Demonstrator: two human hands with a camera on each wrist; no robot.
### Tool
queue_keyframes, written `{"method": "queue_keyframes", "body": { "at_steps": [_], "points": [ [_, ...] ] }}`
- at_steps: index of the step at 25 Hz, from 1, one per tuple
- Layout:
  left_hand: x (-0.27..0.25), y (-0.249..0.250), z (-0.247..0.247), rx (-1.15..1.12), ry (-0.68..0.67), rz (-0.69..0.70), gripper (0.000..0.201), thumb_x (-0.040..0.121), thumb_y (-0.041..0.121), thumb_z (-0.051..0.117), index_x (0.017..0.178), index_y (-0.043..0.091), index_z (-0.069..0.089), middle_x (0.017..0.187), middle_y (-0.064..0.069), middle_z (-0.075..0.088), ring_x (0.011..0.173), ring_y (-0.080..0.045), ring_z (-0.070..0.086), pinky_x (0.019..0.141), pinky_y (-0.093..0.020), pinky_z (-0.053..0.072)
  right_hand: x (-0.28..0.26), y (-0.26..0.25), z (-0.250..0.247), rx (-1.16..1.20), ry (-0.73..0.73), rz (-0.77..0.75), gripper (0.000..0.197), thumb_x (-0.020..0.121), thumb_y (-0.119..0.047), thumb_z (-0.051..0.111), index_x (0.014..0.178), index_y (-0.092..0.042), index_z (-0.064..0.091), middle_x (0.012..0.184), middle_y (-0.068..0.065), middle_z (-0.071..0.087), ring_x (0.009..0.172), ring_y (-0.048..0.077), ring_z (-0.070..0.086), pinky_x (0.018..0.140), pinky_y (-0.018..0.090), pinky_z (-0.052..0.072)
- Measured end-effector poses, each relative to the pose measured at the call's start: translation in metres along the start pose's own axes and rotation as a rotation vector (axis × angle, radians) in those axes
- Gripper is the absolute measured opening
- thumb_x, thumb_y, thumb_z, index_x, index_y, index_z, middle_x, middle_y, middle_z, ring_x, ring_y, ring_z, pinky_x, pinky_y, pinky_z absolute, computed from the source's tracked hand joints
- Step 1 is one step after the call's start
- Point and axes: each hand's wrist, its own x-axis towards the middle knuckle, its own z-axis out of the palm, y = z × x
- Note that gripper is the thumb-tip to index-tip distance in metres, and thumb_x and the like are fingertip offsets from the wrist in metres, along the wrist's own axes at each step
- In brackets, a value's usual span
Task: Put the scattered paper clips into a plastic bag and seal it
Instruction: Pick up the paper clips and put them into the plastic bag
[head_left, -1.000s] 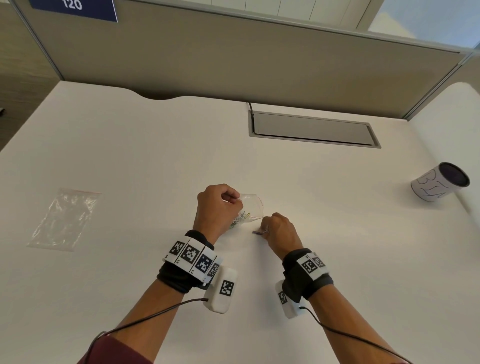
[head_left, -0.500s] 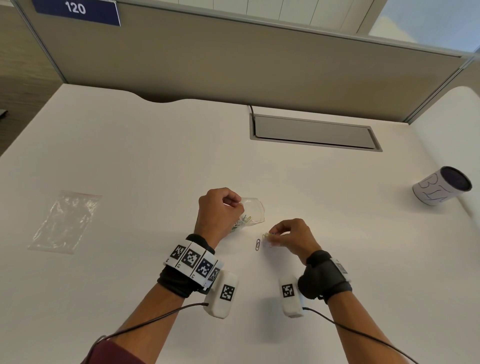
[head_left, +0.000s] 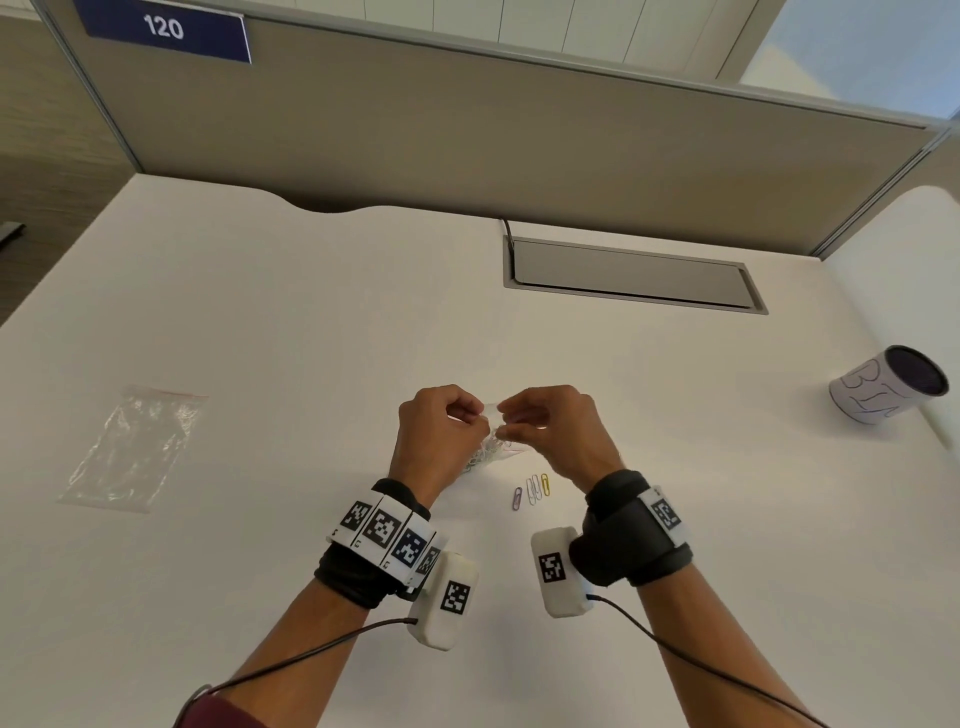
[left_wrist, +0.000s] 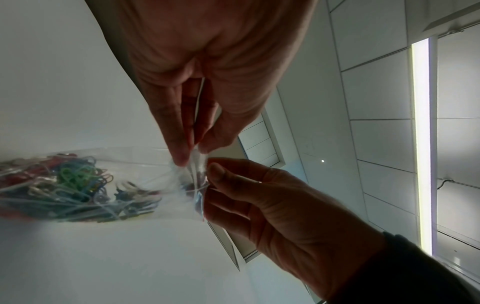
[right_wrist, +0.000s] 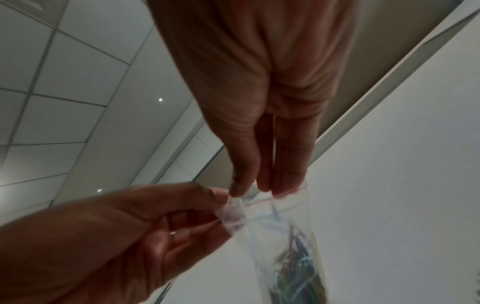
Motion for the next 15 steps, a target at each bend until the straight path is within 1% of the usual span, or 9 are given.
{"method": "queue_keyframes", "body": {
  "at_steps": [1, 4, 5, 7, 8, 9, 11, 13, 15],
  "points": [
    [0.001, 0.0, -0.001, -0.001, 0.001, -0.001, 0.01, 0.078, 0.008, 0.071, 0.088, 0.009, 0.072, 0.082, -0.004, 0.073, 0.074, -0.013, 0.069, 0.068, -0.018, 0.055, -0.001, 0.0, 0.002, 0.011, 0.003, -0.008, 0.02, 0.077, -0.014, 0.077, 0.096, -0.01, 0.074, 0.09, 0.007, 0.076, 0.083, 0.013, 0.072, 0.069, 0.012, 0.056],
    [0.002, 0.0, -0.001, 0.002, -0.002, -0.006, 0.01, 0.078, 0.008, 0.071, 0.088, 0.009, 0.072, 0.083, -0.004, 0.073, 0.075, -0.014, 0.07, 0.064, -0.017, 0.054, -0.007, 0.003, -0.002, 0.056, 0.136, -0.048, 0.009, 0.082, -0.014, 0.071, 0.091, -0.011, 0.074, 0.085, 0.002, 0.076, 0.08, 0.012, 0.071, 0.075, 0.025, 0.06],
    [0.002, 0.0, -0.001, 0.0, -0.004, -0.007, 0.01, 0.077, 0.007, 0.071, 0.087, 0.009, 0.072, 0.083, -0.004, 0.073, 0.076, -0.015, 0.07, 0.065, -0.019, 0.056, -0.01, 0.008, -0.005, 0.067, 0.217, -0.036, 0.006, 0.083, -0.015, 0.07, 0.088, -0.011, 0.073, 0.082, 0.001, 0.074, 0.078, 0.013, 0.07, 0.072, 0.027, 0.06],
    [0.002, 0.0, 0.0, 0.0, -0.003, -0.001, 0.009, 0.077, 0.007, 0.071, 0.085, 0.01, 0.072, 0.082, -0.003, 0.073, 0.076, -0.016, 0.07, 0.068, -0.024, 0.057, -0.017, 0.025, -0.008, 0.027, 0.343, 0.068, 0.01, 0.083, -0.021, 0.071, 0.085, -0.011, 0.07, 0.08, 0.001, 0.071, 0.076, 0.016, 0.067, 0.066, 0.025, 0.057],
    [0.002, 0.0, 0.0, 0.0, -0.003, 0.002, 0.008, 0.077, 0.007, 0.071, 0.084, 0.01, 0.072, 0.081, -0.003, 0.073, 0.075, -0.016, 0.071, 0.068, -0.026, 0.058, -0.021, 0.036, -0.006, -0.043, 0.343, 0.149, 0.017, 0.081, -0.025, 0.073, 0.086, -0.009, 0.068, 0.082, 0.003, 0.07, 0.078, 0.019, 0.065, 0.067, 0.024, 0.053],
    [0.002, 0.0, 0.001, -0.003, -0.003, 0.005, 0.008, 0.077, 0.007, 0.071, 0.084, 0.01, 0.072, 0.081, -0.003, 0.073, 0.074, -0.017, 0.071, 0.069, -0.029, 0.059, -0.026, 0.046, -0.001, -0.133, 0.297, 0.237, 0.027, 0.078, -0.031, 0.075, 0.089, -0.007, 0.066, 0.087, 0.007, 0.068, 0.081, 0.021, 0.063, 0.069, 0.025, 0.049],
    [0.002, -0.001, 0.003, -0.009, -0.005, 0.01, 0.008, 0.076, 0.007, 0.07, 0.083, 0.01, 0.073, 0.08, -0.004, 0.073, 0.071, -0.019, 0.072, 0.071, -0.032, 0.06, -0.033, 0.062, 0.016, -0.265, 0.153, 0.39, 0.051, 0.071, -0.042, 0.079, 0.099, -0.003, 0.06, 0.1, 0.01, 0.061, 0.091, 0.025, 0.058, 0.074, 0.029, 0.045],
    [0.001, -0.001, 0.004, -0.003, -0.006, 0.01, 0.009, 0.075, 0.007, 0.07, 0.083, 0.011, 0.073, 0.079, -0.003, 0.073, 0.071, -0.018, 0.071, 0.071, -0.031, 0.06, -0.035, 0.069, 0.035, -0.31, 0.079, 0.443, 0.066, 0.067, -0.045, 0.081, 0.108, 0.0, 0.053, 0.108, 0.013, 0.054, 0.099, 0.029, 0.054, 0.082, 0.034, 0.046],
    [0.0, -0.001, 0.003, 0.0, -0.006, 0.012, 0.009, 0.075, 0.007, 0.07, 0.083, 0.011, 0.073, 0.078, -0.002, 0.073, 0.072, -0.017, 0.071, 0.07, -0.03, 0.059, -0.034, 0.071, 0.049, -0.325, 0.1, 0.415, 0.066, 0.067, -0.039, 0.082, 0.108, 0.0, 0.051, 0.111, 0.016, 0.053, 0.101, 0.033, 0.053, 0.086, 0.038, 0.048]
  ]
}}
